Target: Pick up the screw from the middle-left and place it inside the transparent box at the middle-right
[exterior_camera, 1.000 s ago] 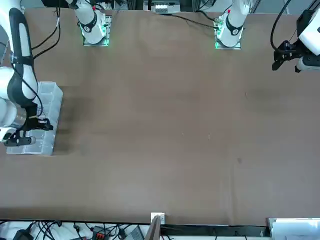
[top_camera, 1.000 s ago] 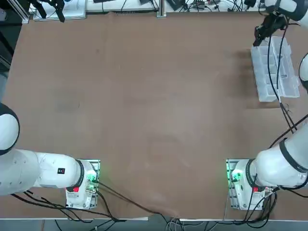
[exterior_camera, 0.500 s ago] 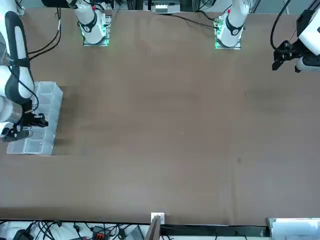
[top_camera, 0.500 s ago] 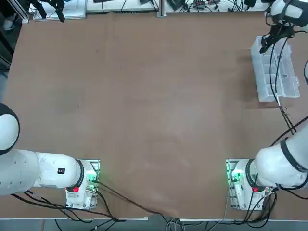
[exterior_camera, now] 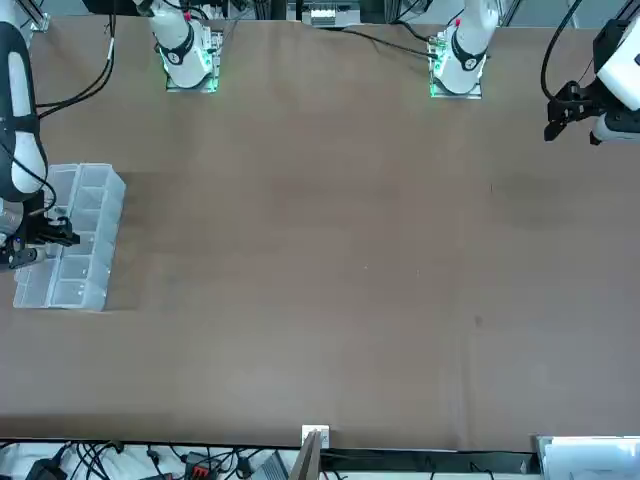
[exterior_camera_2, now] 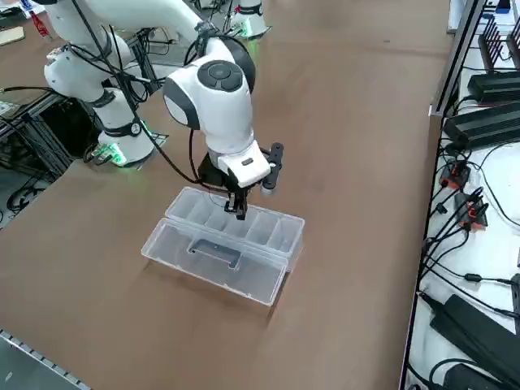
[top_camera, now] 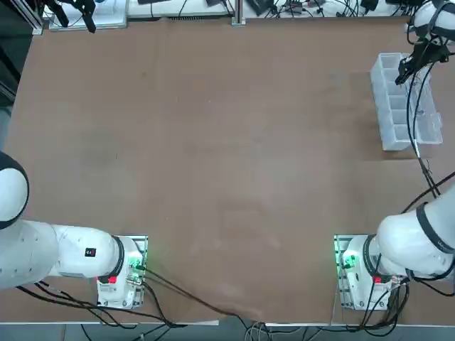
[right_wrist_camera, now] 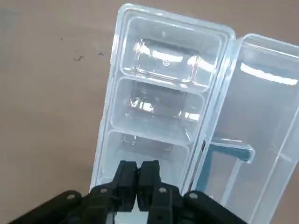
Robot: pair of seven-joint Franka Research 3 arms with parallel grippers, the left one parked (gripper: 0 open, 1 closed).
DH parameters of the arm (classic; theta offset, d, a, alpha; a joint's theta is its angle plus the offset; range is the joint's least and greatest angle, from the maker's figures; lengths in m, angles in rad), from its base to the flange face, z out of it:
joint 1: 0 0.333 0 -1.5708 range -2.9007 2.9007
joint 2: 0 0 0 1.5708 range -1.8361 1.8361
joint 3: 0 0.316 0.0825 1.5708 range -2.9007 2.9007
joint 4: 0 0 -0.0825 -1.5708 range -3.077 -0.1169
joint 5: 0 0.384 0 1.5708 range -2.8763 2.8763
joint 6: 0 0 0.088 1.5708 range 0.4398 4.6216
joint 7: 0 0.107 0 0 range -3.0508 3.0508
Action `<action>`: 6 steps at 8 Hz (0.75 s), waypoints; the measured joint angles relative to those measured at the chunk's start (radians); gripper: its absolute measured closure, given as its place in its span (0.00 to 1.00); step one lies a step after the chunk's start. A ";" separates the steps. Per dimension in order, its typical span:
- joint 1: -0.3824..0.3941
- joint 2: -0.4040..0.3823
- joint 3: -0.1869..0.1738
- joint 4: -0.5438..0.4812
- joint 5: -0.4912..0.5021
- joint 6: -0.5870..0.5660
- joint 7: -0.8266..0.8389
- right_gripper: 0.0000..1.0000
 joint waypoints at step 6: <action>0.000 0.027 0.002 -0.005 -0.029 0.029 0.000 0.79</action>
